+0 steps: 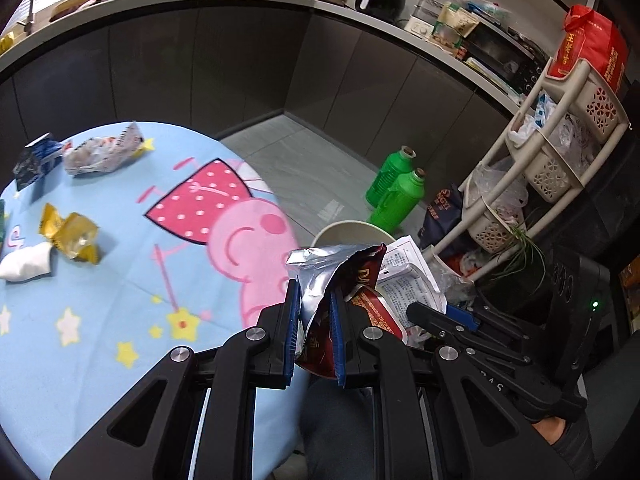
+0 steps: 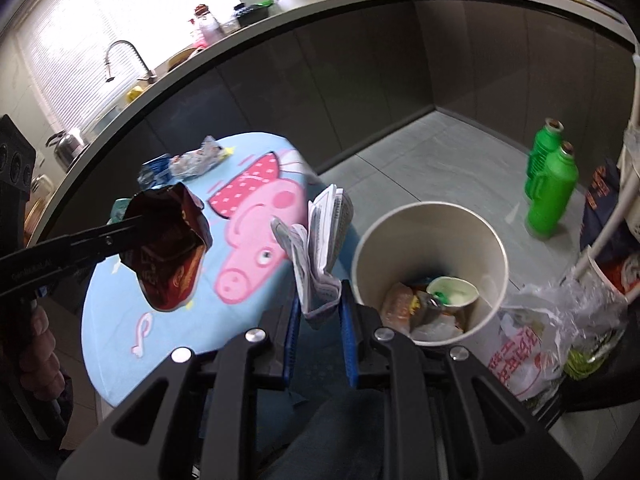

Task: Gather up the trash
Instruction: 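Carry the red foil bag and white wrapper to the bin and release both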

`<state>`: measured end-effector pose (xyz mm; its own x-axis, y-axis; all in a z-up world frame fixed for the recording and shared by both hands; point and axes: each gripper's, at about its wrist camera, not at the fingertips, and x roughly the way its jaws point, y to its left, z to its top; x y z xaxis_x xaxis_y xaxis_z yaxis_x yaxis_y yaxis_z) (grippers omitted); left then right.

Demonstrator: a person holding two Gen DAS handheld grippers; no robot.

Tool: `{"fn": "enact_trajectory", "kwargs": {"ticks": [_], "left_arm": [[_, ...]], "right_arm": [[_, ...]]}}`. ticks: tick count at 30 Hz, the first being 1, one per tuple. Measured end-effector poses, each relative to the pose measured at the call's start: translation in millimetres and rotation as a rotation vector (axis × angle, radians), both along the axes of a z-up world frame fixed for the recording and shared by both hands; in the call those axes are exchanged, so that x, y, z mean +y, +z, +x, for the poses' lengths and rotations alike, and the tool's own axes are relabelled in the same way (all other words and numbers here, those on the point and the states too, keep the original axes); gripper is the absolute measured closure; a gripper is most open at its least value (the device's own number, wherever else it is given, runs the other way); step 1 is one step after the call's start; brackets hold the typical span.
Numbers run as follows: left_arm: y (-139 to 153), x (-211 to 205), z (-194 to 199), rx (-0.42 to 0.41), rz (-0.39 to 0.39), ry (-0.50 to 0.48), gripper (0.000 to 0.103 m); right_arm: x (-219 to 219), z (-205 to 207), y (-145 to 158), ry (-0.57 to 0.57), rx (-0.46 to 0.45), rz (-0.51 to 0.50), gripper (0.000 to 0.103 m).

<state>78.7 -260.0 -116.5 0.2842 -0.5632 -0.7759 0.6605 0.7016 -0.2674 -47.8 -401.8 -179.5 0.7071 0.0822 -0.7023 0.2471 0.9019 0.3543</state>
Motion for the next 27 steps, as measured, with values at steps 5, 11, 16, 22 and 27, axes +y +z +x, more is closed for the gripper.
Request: {"fn": "enact_trajectory", "kwargs": {"ticks": [5,11,16,22,27], "left_arm": [[-10,-36,-1,-0.001,0.014,-0.042,0.089],[-31,-76,5,0.012,0.050,-0.082,0.089],[-47,-103,11,0.011,0.084,-0.107,0.089],[-67,-128,18,0.009,0.123,-0.113,0.087],[-71,-136,21,-0.028,0.131,-0.082,0.042]], "right_arm": [[-29,-8,-23,-0.059,0.035,0.020,0.083],[-54,-5,-46,-0.091,0.068,0.044,0.083],[-73,2,-68,-0.110,0.096,0.071,0.081],[-84,20,-88,-0.105,0.123,0.068,0.076],[-83,28,-94,-0.091,0.116,-0.004,0.030]]}}
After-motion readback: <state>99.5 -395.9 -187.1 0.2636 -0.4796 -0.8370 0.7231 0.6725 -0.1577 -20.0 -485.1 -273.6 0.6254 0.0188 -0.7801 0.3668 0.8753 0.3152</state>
